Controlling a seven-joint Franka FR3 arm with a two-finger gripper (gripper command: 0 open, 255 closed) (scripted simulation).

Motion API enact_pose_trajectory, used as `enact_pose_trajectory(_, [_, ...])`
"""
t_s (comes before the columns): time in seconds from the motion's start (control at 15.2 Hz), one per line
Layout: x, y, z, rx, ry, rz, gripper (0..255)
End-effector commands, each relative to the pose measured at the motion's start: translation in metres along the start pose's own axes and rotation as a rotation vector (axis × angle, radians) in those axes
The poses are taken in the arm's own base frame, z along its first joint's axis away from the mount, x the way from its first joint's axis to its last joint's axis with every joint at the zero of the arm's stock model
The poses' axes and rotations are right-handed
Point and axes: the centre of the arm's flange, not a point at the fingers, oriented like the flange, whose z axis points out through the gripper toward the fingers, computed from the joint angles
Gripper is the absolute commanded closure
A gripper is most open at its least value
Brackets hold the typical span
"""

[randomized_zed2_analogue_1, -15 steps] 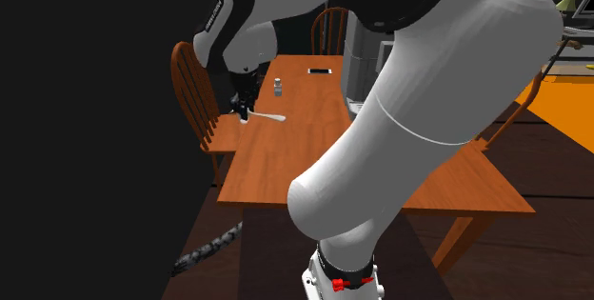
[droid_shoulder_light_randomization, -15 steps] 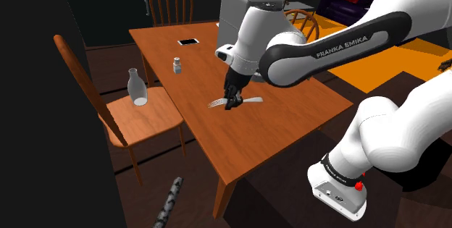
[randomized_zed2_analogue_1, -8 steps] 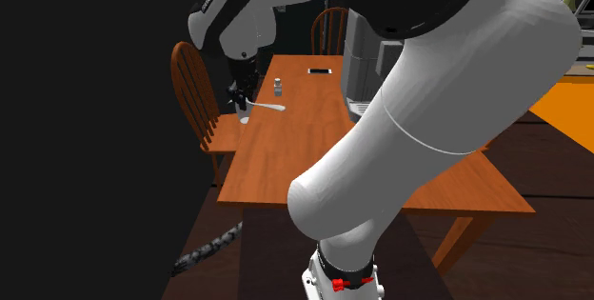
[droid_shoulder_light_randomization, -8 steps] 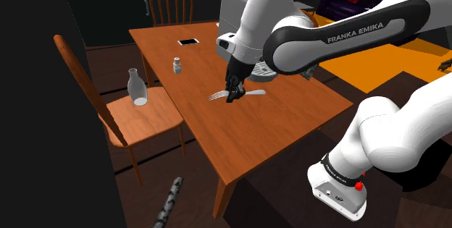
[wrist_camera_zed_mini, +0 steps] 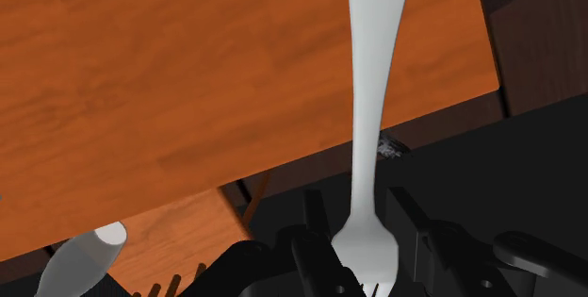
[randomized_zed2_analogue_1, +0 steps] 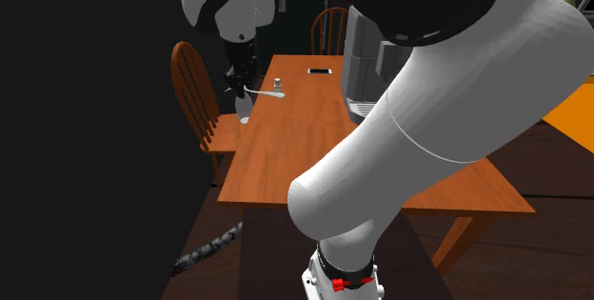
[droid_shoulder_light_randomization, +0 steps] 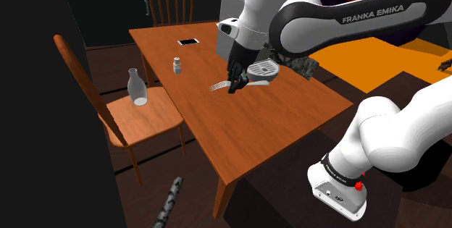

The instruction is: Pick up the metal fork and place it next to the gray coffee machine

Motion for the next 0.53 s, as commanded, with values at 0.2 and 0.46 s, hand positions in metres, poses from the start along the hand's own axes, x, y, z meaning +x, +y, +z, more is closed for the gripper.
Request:
enact_pose_trajectory(0.2, [0.003,0.003,-0.027,0.000,0.000,0.000,255])
enact_pose_trajectory(0.46, [0.006,0.005,-0.048,0.000,0.000,0.000,255])
